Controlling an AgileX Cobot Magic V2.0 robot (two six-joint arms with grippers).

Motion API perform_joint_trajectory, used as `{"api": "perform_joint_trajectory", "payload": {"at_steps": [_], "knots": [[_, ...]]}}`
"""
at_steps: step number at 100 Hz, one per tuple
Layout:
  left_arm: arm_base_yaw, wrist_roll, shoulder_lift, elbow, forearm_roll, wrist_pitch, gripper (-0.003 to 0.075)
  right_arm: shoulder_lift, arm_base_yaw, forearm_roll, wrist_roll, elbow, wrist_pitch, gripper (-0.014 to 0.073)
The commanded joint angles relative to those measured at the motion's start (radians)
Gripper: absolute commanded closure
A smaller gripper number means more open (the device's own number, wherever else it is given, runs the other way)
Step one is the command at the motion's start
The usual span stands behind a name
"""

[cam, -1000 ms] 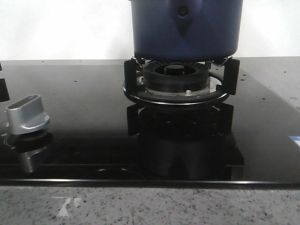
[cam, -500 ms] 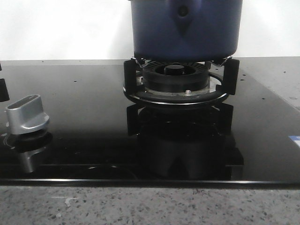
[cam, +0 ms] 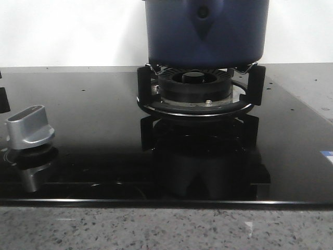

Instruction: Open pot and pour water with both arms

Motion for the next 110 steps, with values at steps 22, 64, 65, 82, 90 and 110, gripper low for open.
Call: {"api": "perform_joint_trajectory", "payload": {"at_steps": [22, 64, 65, 82, 90, 110], "knots": [[0.002, -0.011, -0.041, -0.03, -0.085, 0.006, 0.0406, -0.019, 0.071, -0.218, 0.003, -0.036, -0.098, 0.0647], [0.002, -0.011, -0.041, -0.03, -0.085, 0.011, 0.0406, -0.018, 0.071, -0.394, 0.005, -0.036, -0.076, 0.0647], [0.002, -0.011, -0.041, -0.03, -0.085, 0.011, 0.0406, -0.018, 0.071, -0.4, 0.005, -0.036, -0.076, 0.0647], [0.002, -0.011, -0.041, -0.03, -0.085, 0.013, 0.0406, -0.018, 0.071, -0.529, 0.005, -0.036, -0.125, 0.0647], [0.002, -0.011, -0.041, -0.03, -0.085, 0.013, 0.0406, -0.018, 0.071, -0.565, 0.005, -0.036, -0.17, 0.0647], [0.002, -0.011, -0.041, -0.03, -0.085, 0.013, 0.0406, -0.018, 0.071, -0.668, 0.005, -0.036, -0.241, 0.0647]]}}
